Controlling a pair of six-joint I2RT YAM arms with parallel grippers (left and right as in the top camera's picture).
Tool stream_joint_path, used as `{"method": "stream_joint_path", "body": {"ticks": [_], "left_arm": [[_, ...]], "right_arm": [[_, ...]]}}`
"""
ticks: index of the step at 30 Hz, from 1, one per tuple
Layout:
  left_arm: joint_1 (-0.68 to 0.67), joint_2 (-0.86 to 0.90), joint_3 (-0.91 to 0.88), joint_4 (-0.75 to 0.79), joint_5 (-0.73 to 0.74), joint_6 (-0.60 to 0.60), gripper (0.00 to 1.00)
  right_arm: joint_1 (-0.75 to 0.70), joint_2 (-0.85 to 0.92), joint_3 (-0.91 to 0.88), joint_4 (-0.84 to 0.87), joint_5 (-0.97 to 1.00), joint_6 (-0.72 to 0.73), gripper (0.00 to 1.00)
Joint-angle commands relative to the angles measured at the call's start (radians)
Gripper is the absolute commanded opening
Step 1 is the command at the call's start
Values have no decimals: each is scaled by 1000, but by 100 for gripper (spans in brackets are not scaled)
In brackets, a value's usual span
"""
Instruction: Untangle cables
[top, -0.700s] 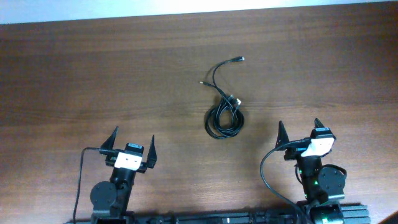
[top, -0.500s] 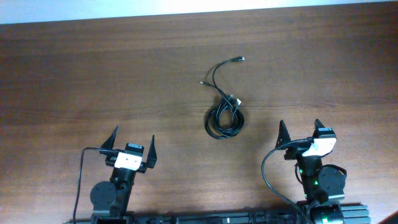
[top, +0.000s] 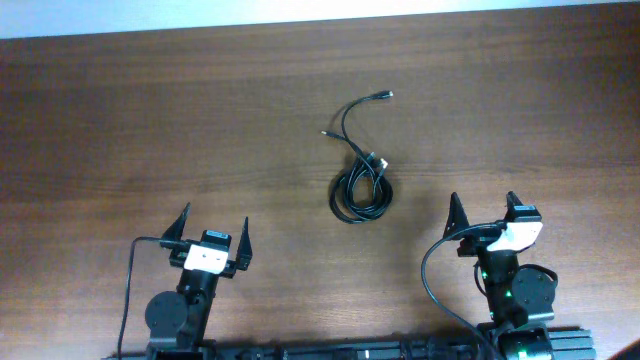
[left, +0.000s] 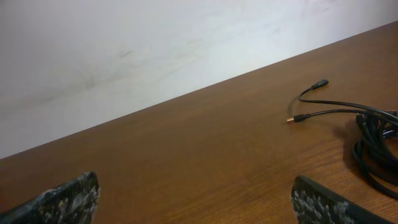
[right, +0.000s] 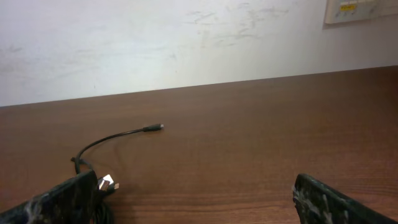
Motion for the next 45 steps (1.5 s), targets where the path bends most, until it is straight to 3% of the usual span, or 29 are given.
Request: {"method": "stream_joint_path", "body": {"ticks": [1, 9, 12, 17, 25, 30, 45], "left_arm": [[2, -7, -2, -6, -4, 8, 99], [2, -7, -2, -5, -4, 5, 99], [2, -7, -2, -5, -4, -62, 99], [2, -7, -2, -5, -5, -74, 99], [2, -7, 20, -28, 0, -269, 99], [2, 6, 78, -105, -1, -275, 99], [2, 355, 323, -189, 58, -274, 99]], "right_arm": [[7, -8, -5, -5, 27, 6, 98], [7, -8, -5, -5, 27, 6, 98], [7, -8, -5, -5, 27, 6, 98], [7, -8, -5, -5, 27, 6, 98], [7, -8, -5, -5, 27, 6, 99], [7, -8, -5, -5, 27, 6, 98], [7, -8, -5, -5, 27, 6, 98]]}}
